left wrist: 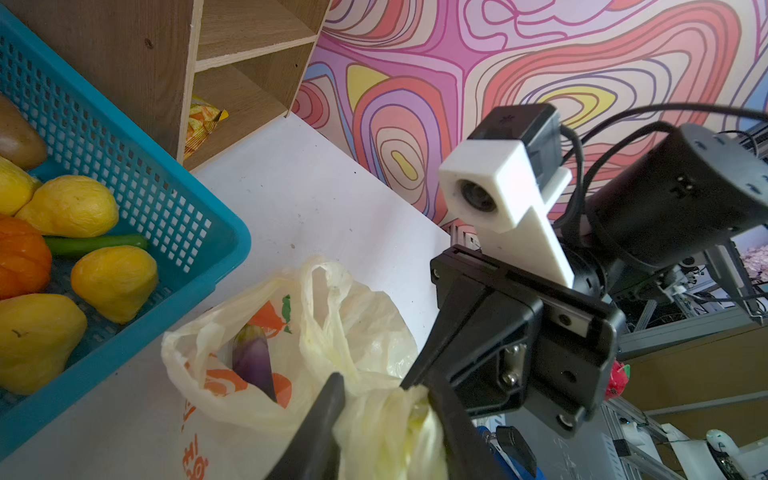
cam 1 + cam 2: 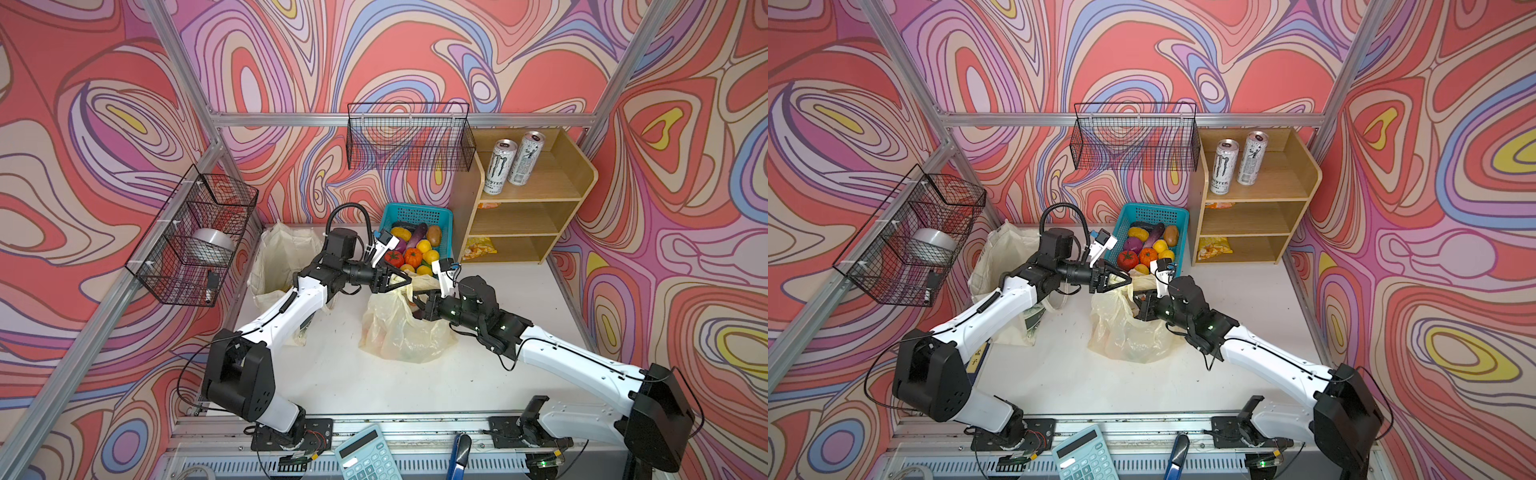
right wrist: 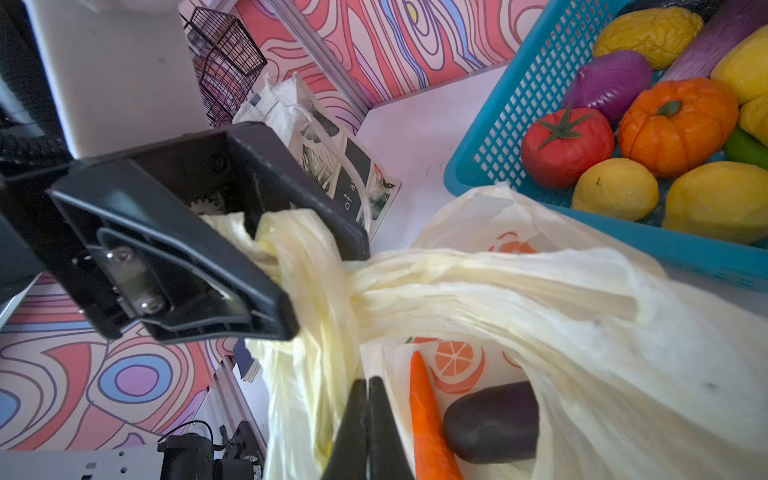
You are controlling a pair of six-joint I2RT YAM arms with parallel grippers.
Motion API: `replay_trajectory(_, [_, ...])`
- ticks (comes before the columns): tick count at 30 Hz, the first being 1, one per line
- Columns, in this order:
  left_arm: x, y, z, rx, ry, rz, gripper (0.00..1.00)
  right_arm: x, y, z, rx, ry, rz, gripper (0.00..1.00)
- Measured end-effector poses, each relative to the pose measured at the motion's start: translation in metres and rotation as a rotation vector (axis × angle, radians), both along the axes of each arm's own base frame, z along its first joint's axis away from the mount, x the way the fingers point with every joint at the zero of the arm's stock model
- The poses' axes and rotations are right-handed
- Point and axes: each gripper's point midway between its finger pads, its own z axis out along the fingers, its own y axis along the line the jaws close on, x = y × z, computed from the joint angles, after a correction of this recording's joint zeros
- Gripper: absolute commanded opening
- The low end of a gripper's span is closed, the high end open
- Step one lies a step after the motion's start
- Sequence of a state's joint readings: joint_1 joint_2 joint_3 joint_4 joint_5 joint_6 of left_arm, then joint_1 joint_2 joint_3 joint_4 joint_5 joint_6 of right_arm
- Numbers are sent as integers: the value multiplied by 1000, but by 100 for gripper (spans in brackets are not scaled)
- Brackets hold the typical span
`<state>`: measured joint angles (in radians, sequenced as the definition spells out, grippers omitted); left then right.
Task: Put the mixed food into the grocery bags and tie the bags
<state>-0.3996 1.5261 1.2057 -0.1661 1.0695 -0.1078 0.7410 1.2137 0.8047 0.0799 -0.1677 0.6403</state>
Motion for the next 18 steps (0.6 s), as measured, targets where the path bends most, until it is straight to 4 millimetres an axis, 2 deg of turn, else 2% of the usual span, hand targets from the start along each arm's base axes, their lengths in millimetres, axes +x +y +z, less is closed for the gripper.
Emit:
replay_trajectory(1, [0,0,-1,7,4,3,5,0,0,0,0,0,0,0])
replay_trajectory(2, [0,1,-2,12,6,4,0,0,0,0,0,0,0,0])
replay_trajectory(6, [0,2,-5,31,-3,8,0,1,-1,-1,-5,2,-7,2])
replay_trajectory(8, [0,2,-7,43,-10,13,0,0,-4,-5,-14,17,-23,38])
replay_trajectory(9, [1,2,-7,49,-17,18,0,-1,-7,-7,-23,23,-29,46])
replay_trajectory(10, [1,3,-7,57,-27,27,0,-2,-10,-9,-31,31,-38,51])
replay_trajectory(12, [1,6,-1,64,-66,49,0,-8,-18,-8,-40,46,-55,53])
replay_trajectory(18, [-16,13,31,61,-278,105,0,-19,-36,17,9,89,-109,60])
